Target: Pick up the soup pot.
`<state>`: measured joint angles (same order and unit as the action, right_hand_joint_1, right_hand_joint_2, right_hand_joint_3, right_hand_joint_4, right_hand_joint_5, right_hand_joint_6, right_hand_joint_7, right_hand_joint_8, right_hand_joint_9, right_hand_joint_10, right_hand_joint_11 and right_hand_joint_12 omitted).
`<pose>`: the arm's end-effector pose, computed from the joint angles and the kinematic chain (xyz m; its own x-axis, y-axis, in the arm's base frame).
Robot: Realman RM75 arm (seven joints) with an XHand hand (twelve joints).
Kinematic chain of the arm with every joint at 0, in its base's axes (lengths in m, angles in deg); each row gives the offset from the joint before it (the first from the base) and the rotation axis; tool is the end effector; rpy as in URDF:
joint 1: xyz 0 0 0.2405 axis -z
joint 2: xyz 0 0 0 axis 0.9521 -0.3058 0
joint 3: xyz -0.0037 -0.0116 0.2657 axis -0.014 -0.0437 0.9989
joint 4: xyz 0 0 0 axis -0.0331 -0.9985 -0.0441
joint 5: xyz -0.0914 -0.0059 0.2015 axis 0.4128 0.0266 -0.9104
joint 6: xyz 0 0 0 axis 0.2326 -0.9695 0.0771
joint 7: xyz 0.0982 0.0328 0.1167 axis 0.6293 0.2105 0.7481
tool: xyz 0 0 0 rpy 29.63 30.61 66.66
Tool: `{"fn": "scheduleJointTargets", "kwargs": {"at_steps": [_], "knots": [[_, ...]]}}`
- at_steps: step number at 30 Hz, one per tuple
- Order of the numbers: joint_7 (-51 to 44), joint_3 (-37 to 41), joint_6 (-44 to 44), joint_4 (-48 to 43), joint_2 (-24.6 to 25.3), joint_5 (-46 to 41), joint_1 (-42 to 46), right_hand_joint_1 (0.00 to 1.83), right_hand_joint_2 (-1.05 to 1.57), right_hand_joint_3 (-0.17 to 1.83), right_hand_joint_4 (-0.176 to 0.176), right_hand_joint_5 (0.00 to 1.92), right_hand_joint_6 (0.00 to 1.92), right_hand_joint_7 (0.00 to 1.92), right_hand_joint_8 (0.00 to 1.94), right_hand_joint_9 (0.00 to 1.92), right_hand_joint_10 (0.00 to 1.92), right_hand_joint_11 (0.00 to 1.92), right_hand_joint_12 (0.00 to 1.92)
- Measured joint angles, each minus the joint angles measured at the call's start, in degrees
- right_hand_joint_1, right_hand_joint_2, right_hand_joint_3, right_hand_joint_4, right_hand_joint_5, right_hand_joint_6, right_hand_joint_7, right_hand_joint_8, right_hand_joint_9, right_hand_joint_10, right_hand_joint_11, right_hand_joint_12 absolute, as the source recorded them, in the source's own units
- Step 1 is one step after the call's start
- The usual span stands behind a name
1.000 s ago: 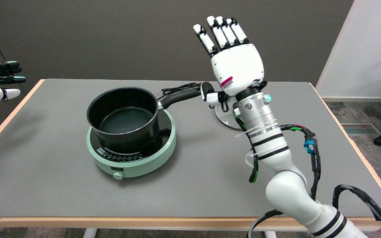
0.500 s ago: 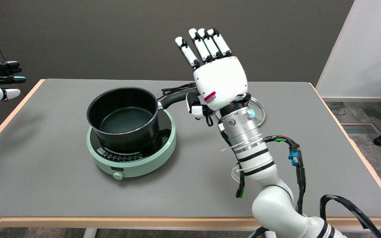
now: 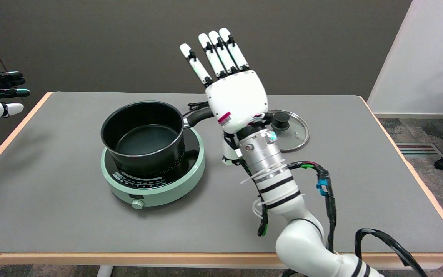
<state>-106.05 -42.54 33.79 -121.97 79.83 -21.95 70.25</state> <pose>-0.1528 -0.3332 0.1541 0.7792 0.5560 -0.2894 0.3099 0.0595 0.9489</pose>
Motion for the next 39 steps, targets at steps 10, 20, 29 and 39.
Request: {"fn": "scheduleJointTargets", "kwargs": {"at_steps": [10, 20, 29, 39], "knots": [[-0.58, -0.41, 2.48, 4.12, 2.12, -0.33, -4.54, 1.28, -0.78, 0.86, 0.176, 0.14, 0.14, 0.14, 0.14, 0.14, 0.14, 0.14, 0.14], [-1.85, 0.68, 4.28, 10.35, 3.14, -5.55, -9.28, 1.25, -0.73, 0.75, 0.176, 0.19, 0.19, 0.19, 0.19, 0.19, 0.19, 0.19, 0.19], [-4.73, 1.78, 4.48, 16.40, 3.71, -11.41, -12.58, 1.23, -0.76, 0.74, 0.176, 0.10, 0.10, 0.10, 0.10, 0.10, 0.10, 0.10, 0.10], [-8.97, 2.38, 2.74, 20.95, 4.42, -16.79, -14.79, 1.17, -0.87, 1.11, 0.176, 0.04, 0.04, 0.04, 0.04, 0.04, 0.04, 0.04, 0.04]]}}
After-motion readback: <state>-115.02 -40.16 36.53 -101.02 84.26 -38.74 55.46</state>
